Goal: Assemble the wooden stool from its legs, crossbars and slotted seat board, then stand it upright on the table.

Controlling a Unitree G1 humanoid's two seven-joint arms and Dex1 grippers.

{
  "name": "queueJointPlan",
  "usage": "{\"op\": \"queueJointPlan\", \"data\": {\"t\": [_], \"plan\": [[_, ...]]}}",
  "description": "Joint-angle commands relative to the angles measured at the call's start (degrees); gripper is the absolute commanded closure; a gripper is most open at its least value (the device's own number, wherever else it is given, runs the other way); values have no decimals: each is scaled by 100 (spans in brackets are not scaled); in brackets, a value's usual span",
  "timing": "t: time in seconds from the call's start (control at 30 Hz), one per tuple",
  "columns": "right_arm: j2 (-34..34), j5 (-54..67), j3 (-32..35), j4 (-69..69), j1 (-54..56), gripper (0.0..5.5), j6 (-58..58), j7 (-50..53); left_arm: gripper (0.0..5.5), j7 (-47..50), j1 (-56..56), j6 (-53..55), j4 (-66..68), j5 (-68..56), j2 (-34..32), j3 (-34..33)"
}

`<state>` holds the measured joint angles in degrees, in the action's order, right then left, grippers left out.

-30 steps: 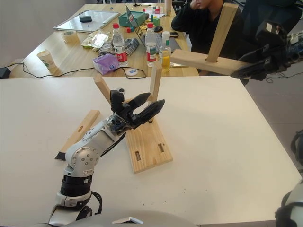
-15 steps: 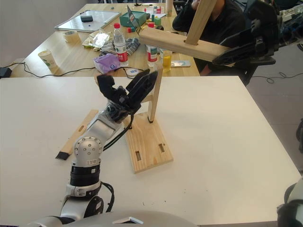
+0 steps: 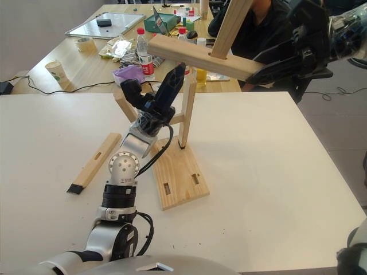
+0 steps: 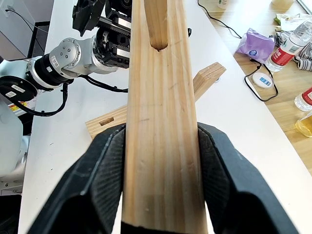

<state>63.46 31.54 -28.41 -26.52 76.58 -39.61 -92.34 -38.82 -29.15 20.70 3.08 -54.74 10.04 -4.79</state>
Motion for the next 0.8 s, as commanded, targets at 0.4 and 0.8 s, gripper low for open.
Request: {"op": "queueJointPlan", "data": {"t": [0.4, 0.8], "plan": [[-388, 307, 154, 195, -162, 347, -399, -13, 10, -495, -671, -493, 555, -534, 605, -91], [-895, 102, 903, 780, -652, 347, -1040, 70, 10, -433, -729, -501, 355, -751, 706, 136]]}}
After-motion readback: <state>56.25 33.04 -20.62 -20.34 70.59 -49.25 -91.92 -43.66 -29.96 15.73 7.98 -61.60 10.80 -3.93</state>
